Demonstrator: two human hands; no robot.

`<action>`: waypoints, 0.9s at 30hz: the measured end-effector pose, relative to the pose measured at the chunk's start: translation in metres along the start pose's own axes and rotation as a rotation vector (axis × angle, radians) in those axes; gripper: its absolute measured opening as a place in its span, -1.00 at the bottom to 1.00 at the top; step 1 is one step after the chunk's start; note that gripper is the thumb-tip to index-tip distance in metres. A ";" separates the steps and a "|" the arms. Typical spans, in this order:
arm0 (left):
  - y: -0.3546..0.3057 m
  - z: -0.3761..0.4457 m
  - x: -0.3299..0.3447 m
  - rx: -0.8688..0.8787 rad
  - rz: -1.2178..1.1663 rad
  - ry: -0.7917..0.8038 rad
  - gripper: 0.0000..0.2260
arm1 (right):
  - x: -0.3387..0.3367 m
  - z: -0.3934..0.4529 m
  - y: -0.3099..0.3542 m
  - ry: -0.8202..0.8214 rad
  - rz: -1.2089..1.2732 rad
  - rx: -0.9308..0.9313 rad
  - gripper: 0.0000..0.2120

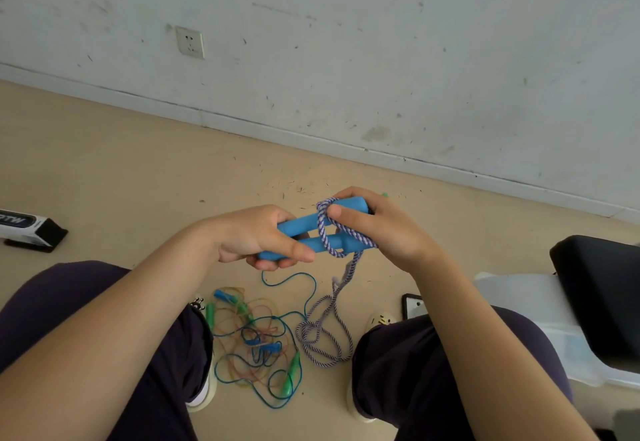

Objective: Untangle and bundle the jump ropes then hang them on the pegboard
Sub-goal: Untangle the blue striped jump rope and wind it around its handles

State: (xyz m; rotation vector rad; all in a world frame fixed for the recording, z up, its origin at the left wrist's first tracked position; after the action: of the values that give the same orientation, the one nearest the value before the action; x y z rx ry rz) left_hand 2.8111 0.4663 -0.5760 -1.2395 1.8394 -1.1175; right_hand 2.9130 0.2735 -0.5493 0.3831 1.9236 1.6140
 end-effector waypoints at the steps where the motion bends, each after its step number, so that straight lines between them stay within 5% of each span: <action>1: 0.000 -0.001 -0.001 0.011 -0.013 -0.003 -0.82 | 0.000 0.000 0.000 0.020 0.082 0.012 -0.73; 4: -0.001 -0.001 -0.003 0.054 -0.122 -0.062 -0.74 | 0.002 0.000 0.001 0.070 0.314 0.024 -0.56; 7: -0.004 0.001 -0.004 0.135 -0.295 -0.176 -0.77 | 0.005 0.002 -0.002 0.096 0.281 -0.002 -0.36; 9: -0.006 0.002 -0.005 0.179 -0.371 -0.311 -0.76 | 0.009 0.003 -0.005 0.050 0.137 0.031 -0.46; 12: -0.007 0.002 -0.009 0.206 -0.387 -0.498 -0.77 | 0.013 0.006 -0.006 -0.055 -0.060 0.008 -0.87; 16: -0.007 0.000 -0.011 0.231 -0.342 -0.635 -0.79 | 0.007 0.008 -0.004 -0.173 -0.117 0.029 -0.74; 27: -0.004 0.008 -0.014 0.144 -0.351 -0.859 -0.78 | 0.010 0.009 -0.006 -0.180 -0.205 0.028 -0.63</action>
State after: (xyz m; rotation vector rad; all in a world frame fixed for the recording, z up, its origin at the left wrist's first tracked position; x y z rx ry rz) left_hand 2.8240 0.4770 -0.5753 -1.6489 0.9083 -0.6842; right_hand 2.9113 0.2855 -0.5581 0.3192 1.7886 1.3744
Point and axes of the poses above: each hand's wrist, its own z-axis towards the middle knuckle, its own x-axis out of the palm, y = z × x, the point moved 1 cm from there along z, towards the middle knuckle, and after that the axes turned 3 degrees about -x, right-handed, at the moved point
